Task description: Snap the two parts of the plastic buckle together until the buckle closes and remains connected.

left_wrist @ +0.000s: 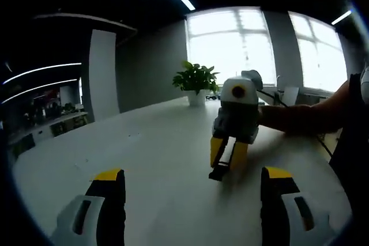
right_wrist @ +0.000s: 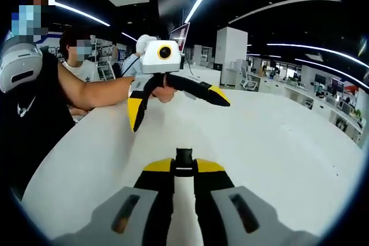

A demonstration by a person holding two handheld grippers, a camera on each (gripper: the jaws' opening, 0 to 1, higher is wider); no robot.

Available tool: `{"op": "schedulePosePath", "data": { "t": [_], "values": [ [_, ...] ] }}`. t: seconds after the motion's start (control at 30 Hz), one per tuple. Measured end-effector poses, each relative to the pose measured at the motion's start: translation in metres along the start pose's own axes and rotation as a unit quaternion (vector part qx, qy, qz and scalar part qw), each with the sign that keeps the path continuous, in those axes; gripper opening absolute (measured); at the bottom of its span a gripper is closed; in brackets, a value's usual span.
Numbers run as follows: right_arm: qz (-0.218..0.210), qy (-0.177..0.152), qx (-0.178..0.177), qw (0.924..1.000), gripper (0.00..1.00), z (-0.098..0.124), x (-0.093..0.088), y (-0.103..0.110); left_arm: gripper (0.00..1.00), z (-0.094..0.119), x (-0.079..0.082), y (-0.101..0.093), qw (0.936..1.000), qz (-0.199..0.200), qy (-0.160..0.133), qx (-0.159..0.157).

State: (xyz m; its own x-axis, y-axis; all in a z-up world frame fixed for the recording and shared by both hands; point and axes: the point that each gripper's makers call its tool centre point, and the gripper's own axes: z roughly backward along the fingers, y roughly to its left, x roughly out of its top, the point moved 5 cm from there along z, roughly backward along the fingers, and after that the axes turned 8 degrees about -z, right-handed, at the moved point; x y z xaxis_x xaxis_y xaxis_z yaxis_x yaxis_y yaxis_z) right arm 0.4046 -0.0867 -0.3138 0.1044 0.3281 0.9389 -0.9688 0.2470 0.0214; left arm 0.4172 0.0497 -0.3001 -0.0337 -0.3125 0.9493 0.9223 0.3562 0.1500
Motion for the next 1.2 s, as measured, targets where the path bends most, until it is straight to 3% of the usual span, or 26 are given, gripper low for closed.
{"op": "schedulePosePath", "data": {
  "t": [0.47, 0.67, 1.2],
  "values": [
    [0.002, 0.0, -0.024, 0.9997, 0.1, 0.0, 0.001, -0.01, 0.99, 0.001, 0.003, 0.01, 0.9994, 0.003, -0.001, 0.033],
    [0.0, -0.004, -0.052, 0.9986, 0.1, 0.002, 0.003, -0.019, 0.99, 0.002, 0.005, 0.01, 0.9993, 0.003, -0.004, 0.037],
    [-0.003, 0.0, -0.067, 0.9978, 0.1, 0.0, 0.001, -0.03, 0.99, 0.002, 0.0, 0.006, 0.999, 0.008, 0.005, 0.043]
  ]
}}
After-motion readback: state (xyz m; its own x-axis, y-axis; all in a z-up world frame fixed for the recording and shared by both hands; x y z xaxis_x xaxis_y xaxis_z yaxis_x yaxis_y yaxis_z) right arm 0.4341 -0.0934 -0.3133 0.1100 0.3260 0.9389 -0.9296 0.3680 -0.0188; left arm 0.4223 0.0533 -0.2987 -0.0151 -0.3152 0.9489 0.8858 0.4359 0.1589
